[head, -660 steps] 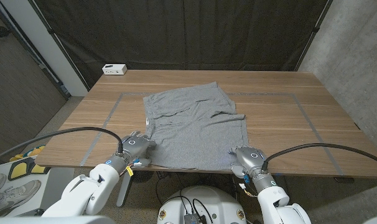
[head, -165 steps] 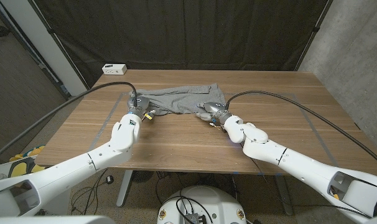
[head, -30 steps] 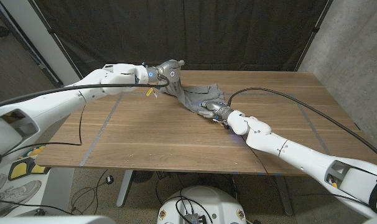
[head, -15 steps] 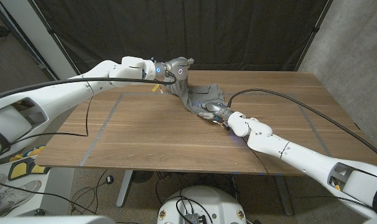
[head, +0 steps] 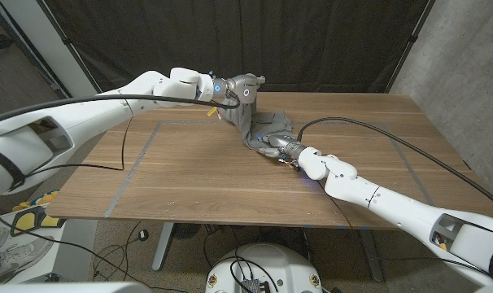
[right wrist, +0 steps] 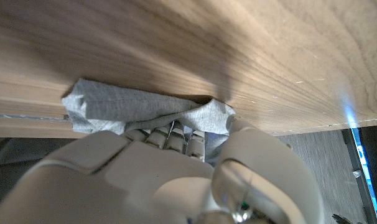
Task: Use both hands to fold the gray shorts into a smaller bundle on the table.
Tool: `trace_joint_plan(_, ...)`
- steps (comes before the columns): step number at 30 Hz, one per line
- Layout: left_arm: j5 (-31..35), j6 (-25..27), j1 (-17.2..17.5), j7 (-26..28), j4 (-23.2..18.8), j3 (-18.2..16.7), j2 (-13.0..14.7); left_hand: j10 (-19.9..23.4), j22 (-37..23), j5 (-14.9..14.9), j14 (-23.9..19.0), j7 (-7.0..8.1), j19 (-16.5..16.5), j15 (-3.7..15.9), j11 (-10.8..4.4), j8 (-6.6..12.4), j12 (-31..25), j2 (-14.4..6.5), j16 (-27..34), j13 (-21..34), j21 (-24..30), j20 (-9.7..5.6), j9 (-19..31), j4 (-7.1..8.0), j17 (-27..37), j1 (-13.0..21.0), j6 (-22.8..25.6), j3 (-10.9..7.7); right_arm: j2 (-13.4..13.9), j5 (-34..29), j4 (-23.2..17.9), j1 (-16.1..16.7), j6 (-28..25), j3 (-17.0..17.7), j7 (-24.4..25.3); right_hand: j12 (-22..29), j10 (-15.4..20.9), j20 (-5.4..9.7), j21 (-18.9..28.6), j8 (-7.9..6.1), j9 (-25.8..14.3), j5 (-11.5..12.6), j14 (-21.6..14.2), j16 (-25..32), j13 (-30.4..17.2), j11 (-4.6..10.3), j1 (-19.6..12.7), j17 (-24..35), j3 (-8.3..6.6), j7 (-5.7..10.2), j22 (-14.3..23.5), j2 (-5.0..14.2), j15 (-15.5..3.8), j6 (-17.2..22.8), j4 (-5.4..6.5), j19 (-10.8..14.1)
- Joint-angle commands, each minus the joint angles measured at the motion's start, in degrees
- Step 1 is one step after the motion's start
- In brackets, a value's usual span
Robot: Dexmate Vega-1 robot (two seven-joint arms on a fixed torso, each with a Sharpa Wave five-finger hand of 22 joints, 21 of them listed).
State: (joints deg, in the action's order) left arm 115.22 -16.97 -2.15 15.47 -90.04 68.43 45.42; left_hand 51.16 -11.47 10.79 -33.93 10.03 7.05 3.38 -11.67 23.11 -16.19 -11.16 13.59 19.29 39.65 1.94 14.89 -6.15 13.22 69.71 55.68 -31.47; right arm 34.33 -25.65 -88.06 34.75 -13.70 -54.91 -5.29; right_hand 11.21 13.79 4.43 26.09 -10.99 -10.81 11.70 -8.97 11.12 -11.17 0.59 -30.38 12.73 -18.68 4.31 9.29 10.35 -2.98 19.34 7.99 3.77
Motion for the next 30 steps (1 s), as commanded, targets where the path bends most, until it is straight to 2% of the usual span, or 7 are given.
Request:
trace_joint_plan(1, -0.39, -0.06, -3.08, 3.35, 2.09, 3.45, -3.16, -0.18, -0.04, -0.19, -0.31, 0.35, -0.06, 10.21, 0.12, 0.36, 0.32, -0.08, 0.23, 0.36, 0.67, -0.42, 0.0, 0.16, 0.11, 0.7, 0.41, -0.17, -0.06, -0.19, 1.27, -0.12, 1.64, 0.54, 0.15, 0.24, 0.49, -6.25, 0.24, -0.21, -0.17, 0.21, -0.82, 0.44, -0.19, -0.09, 0.5, 0.09, -0.43, 0.05, 0.46, 0.12, 0.37, 0.44, 0.1, 6.88)
trace_joint_plan(10, -1.21, 0.86, -4.76, 5.84, 5.18, 6.16, -5.75, -0.19, -0.01, -0.19, -0.29, 0.38, -0.12, 10.21, 0.09, 0.5, 0.4, -0.04, 0.22, 0.56, 0.84, -0.48, -0.08, 0.24, 0.13, 0.64, 0.34, -0.2, -0.25, -0.22, 2.34, -0.47, 2.43, 0.68, 0.09, 0.24, 0.5, -6.23, 0.05, -0.2, -0.16, 0.18, -0.81, 0.45, -0.19, -0.16, 0.65, -0.03, -0.63, 0.09, 0.46, 0.05, 0.36, 0.45, 0.07, 6.91)
trace_joint_plan(30, -5.25, 4.36, -7.64, 12.88, 16.52, 13.62, -13.18, -0.04, 0.04, -0.18, -0.34, 0.29, -0.14, 10.22, 0.08, 0.89, 0.52, 0.01, 0.26, 0.99, 1.26, -0.6, -0.27, 0.31, 0.2, 0.54, 0.33, -0.21, -0.99, 0.77, 5.2, -1.57, 4.07, 0.95, -0.19, 0.22, 0.48, -6.18, -0.36, -0.15, -0.16, 0.11, -0.8, 0.48, -0.18, -0.07, 0.94, -0.26, -1.07, 0.07, 0.47, -0.04, 0.35, 0.42, -0.01, 7.04)
